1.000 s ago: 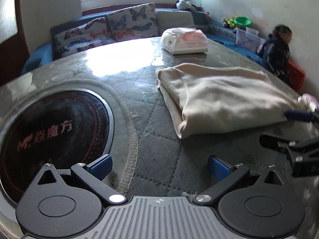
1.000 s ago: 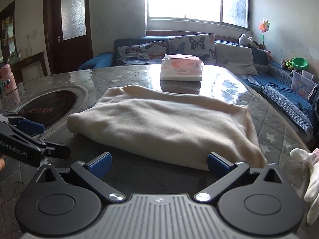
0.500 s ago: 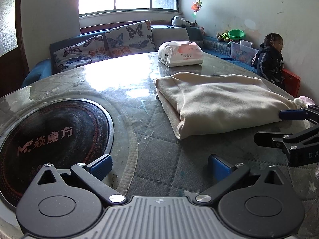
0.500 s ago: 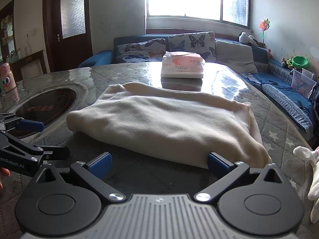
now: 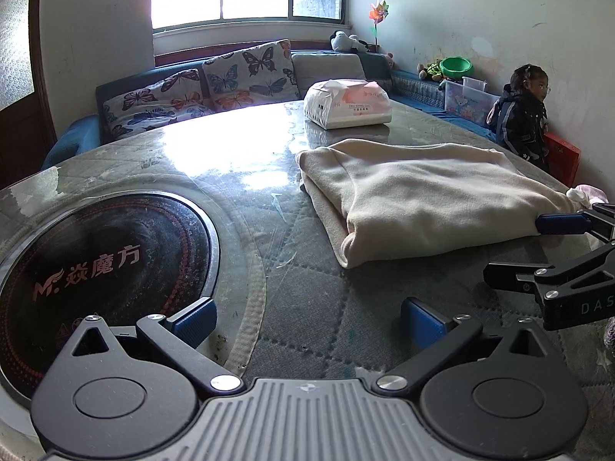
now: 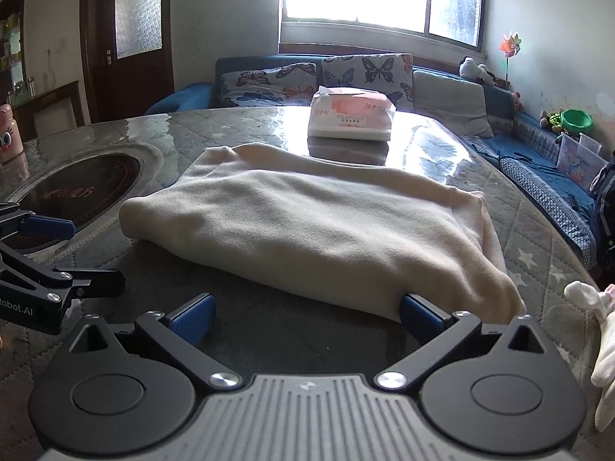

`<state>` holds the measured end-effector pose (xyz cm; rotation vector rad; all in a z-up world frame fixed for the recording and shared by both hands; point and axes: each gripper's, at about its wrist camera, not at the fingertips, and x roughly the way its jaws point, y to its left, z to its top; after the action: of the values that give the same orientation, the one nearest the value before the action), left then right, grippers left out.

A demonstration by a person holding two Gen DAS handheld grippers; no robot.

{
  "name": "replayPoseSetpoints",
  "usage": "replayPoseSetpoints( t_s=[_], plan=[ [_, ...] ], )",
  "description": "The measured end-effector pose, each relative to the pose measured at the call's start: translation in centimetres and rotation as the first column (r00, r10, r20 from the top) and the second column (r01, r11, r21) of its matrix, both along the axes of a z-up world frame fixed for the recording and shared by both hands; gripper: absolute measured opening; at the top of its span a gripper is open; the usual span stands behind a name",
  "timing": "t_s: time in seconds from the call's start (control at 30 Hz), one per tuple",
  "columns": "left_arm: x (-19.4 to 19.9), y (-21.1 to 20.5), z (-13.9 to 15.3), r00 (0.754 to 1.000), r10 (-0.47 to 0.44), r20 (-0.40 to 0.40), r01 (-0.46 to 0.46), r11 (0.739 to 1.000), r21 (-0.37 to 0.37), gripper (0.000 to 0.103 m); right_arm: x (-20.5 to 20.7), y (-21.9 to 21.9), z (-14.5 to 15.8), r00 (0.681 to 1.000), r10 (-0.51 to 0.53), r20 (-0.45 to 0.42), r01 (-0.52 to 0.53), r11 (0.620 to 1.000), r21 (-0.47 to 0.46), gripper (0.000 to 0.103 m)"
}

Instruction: Fold clothes

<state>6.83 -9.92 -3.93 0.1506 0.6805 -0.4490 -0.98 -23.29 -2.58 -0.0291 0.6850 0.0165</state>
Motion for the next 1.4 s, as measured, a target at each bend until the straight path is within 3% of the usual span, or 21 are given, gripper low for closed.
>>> replayPoseSetpoints(
  t_s=[1.4],
  plan=[
    [-0.09, -0.04, 0.02, 1.0, 0.01, -0.004, -0.01, 1.0, -0.003, 0.103, 0.1, -0.21, -0.13, 1.0, 0.001, -0.009, -0.001, 1.0, -0.002, 0.103]
  ],
)
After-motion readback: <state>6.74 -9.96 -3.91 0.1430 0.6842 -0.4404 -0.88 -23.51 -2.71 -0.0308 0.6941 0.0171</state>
